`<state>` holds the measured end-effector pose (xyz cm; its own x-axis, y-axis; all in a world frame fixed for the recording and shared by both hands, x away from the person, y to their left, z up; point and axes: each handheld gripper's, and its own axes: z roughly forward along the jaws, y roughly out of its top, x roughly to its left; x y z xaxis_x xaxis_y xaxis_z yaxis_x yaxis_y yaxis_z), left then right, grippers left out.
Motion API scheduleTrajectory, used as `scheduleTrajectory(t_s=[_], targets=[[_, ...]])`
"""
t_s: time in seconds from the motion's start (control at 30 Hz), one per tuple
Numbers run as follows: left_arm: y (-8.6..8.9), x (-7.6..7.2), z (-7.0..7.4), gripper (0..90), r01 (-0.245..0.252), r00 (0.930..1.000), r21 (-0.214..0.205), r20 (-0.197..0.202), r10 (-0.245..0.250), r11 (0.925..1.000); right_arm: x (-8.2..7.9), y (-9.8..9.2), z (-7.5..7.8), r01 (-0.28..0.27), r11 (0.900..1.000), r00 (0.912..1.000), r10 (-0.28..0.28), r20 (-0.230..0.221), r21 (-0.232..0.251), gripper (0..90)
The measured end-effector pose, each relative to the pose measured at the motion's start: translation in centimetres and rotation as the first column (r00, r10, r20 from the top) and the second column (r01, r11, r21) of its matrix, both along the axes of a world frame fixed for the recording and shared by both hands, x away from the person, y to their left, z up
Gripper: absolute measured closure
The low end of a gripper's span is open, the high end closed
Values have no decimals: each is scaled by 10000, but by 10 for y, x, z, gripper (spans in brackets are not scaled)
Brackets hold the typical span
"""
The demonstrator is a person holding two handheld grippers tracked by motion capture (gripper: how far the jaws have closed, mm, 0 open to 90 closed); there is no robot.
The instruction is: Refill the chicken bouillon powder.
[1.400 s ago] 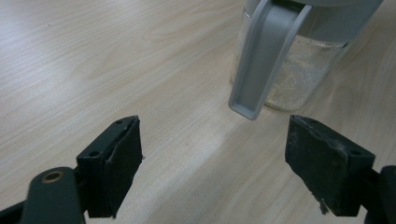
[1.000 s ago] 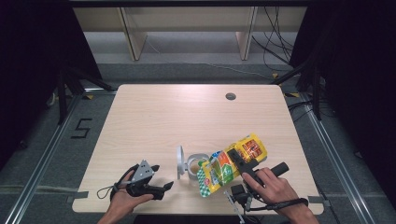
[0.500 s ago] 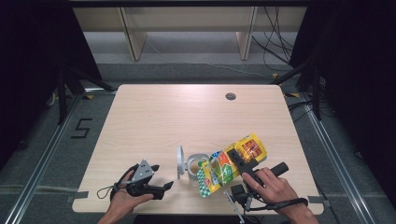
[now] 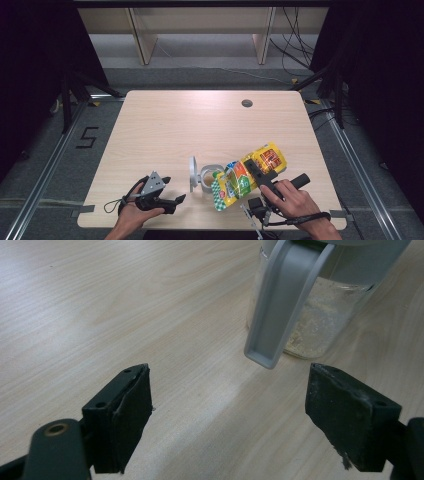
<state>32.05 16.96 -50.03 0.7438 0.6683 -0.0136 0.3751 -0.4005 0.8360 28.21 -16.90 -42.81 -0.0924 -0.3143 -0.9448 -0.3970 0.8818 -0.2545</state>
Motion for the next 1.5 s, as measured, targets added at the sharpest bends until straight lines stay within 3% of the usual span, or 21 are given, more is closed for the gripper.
scheduleTrajectory(t_s=[0.03,0.2,0.33,0.43,0.53,0.57,0.73,0.77,0.83,0.87,0.9,1.0,1.2,1.4,1.5], targets=[[0,0,0,185,-11,10000,-35,18,11,10000,0,0,1,-78,9997,10000,79,58,-217,474],[0,-1,0,185,-52,10000,29,21,52,10000,0,1,2,-25,9993,10000,27,47,-375,475],[-1,-2,-1,185,-160,9998,-111,-139,159,9998,0,1,0,11,10000,10000,-11,28,60,475],[0,0,0,185,9,10000,45,42,-9,10000,0,1,1,-52,10000,9999,53,117,-66,477],[-1,-2,0,185,41,9998,-438,-207,-50,9990,1,2,3,-64,9986,9999,70,113,-522,484],[-2,-3,1,185,59,9996,-504,-262,-73,9987,1,1,1,16,9992,10000,-14,43,-404,485],[-4,-5,0,185,-86,9996,-367,-286,75,9993,1,1,1,-100,9992,9998,108,196,-387,488],[-3,-3,0,185,39,9999,-273,-127,-43,9996,1,1,1,-118,9991,9997,128,229,-412,488],[-3,-3,0,185,7,9999,-408,-145,-13,9992,1,1,1,-131,9988,9996,143,259,-482,489],[-2,-2,1,185,91,9999,-165,-53,-92,9998,2,1,2,-144,9986,9995,158,263,-501,489],[-3,-3,0,185,14,9999,-396,-134,-19,9992,1,1,2,-135,9987,9995,149,283,-498,489],[-3,-4,1,185,-11,9999,-233,-107,9,9997,1,0,1,-43,9991,9998,52,216,-427,489],[-3,-4,1,185,-103,9996,-580,-250,89,9983,1,0,2,-99,9983,9995,116,296,-571,491],[-2,-3,2,185,25,9999,-464,-119,-30,9989,1,-1,2,-121,9985,9994,137,305,-526,501],[-3,-4,1,185,-96,9994,-534,-327,79,9985,0,-2,3,-107,9985,9993,125,345,-530,502]])
